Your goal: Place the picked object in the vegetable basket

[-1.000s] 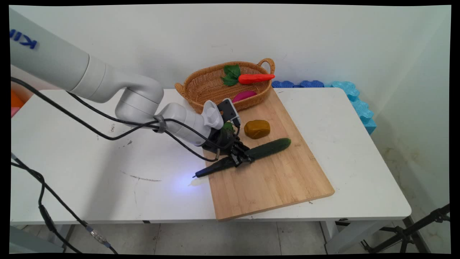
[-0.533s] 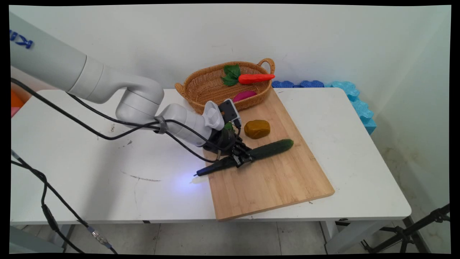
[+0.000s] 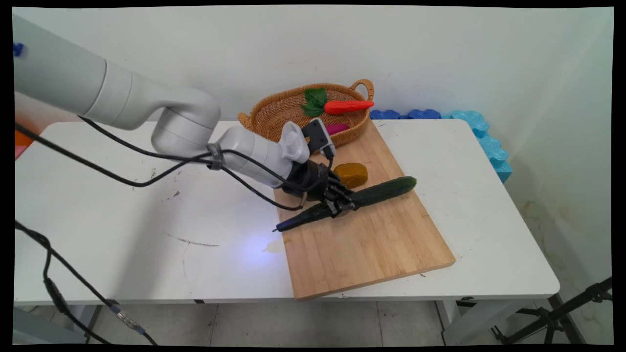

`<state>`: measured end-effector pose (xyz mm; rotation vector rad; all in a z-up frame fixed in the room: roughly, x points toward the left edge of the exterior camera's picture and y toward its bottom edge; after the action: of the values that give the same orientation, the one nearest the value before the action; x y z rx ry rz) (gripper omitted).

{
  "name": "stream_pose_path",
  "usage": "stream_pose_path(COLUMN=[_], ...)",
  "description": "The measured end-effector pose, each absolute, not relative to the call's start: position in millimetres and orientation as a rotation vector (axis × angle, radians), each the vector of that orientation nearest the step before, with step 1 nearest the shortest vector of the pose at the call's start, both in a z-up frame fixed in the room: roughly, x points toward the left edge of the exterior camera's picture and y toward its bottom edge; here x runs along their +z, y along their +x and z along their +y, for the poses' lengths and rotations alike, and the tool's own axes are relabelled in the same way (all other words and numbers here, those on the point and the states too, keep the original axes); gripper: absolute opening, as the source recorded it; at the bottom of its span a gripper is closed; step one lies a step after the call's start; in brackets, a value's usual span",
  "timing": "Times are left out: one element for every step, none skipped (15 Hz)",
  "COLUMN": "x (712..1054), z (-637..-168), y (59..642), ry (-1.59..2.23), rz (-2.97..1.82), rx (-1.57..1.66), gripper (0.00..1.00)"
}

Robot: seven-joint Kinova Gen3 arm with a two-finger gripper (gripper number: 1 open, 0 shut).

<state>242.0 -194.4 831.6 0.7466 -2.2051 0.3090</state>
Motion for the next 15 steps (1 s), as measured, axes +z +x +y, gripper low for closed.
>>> stream_pose_path(x=[839, 845, 852, 858, 863, 868, 872, 877, 880, 883, 886, 889, 893, 895, 898], z=[-195, -196, -198, -201, -203, -207, -210, -214, -218, -220, -223, -226, -230, -232, -237], y=[242, 244, 248, 254, 259, 265, 271, 277, 282, 285, 290, 293, 297, 300, 305], ry=[0.738, 0.737, 0.738, 0.743, 0.747, 0.750, 0.754, 0.755, 0.753, 0.752, 0.748, 0.745, 0.738, 0.734, 0.726], rz=[-2.205, -2.207, -2.210, -2.213, -2.214, -2.217, -2.219, -2.222, -2.224, -2.225, -2.227, -2.228, -2.231, -2.233, -2.238], rx=[0.312, 0.320, 0.332, 0.345, 0.355, 0.368, 0.381, 0.393, 0.402, 0.408, 0.419, 0.425, 0.436, 0.444, 0.457], gripper=[0.00, 0.00, 0.00, 0.00, 0.00, 0.00, 0.00, 0.00, 0.00, 0.00, 0.00, 0.00, 0.00, 0.00, 0.00])
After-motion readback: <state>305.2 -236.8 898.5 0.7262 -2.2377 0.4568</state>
